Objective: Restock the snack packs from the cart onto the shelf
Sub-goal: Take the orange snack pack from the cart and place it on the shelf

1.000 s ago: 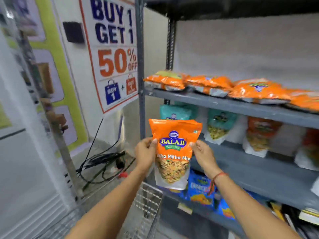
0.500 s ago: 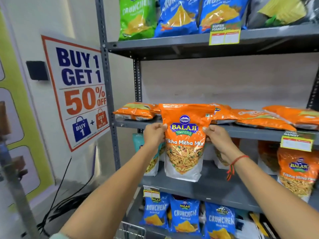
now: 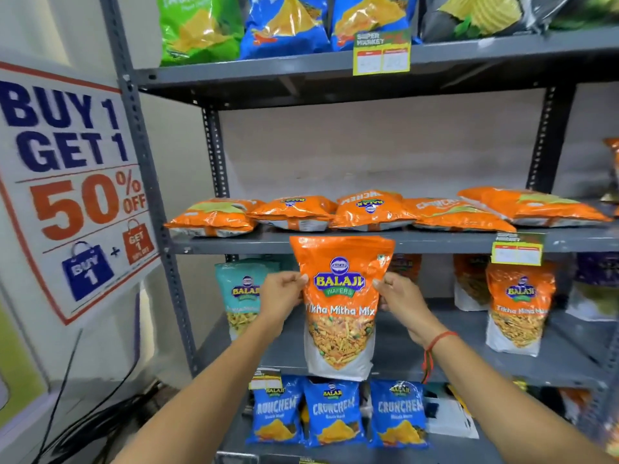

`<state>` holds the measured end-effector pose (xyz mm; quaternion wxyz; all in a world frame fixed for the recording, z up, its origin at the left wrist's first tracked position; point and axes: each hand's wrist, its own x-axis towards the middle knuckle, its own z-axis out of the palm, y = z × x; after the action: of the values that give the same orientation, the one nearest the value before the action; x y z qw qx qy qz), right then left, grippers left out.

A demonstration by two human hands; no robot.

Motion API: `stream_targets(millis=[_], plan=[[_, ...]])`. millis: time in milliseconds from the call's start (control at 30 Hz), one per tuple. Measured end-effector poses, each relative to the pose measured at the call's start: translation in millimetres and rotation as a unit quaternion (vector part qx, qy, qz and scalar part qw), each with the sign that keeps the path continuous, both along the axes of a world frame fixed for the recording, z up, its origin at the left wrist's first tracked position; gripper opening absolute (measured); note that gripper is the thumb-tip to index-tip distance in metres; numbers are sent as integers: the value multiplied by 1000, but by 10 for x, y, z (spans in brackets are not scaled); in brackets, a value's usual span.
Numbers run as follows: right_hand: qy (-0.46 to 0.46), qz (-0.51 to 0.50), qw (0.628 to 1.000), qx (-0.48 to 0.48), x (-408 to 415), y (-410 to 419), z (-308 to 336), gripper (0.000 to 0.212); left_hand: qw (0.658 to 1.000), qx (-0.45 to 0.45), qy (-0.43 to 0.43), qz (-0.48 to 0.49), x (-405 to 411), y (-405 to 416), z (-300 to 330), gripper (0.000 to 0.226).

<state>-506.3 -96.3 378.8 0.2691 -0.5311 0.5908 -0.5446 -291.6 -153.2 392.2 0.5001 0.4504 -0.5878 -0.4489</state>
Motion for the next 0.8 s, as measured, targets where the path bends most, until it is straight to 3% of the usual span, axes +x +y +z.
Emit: stream_targets(millis=[300, 567, 800], plan=[[48, -81, 994, 59, -1015, -383, -758, 33, 997, 53, -60, 20, -1100, -523, -903, 23], [73, -139, 985, 66, -2111, -950, -1126, 32, 996, 57, -63, 19, -2266, -1052, -1210, 28], [58, -131, 987, 72, -2668, -1322, -1384, 28, 995, 50, -82, 15, -2785, -1387, -1431, 26]])
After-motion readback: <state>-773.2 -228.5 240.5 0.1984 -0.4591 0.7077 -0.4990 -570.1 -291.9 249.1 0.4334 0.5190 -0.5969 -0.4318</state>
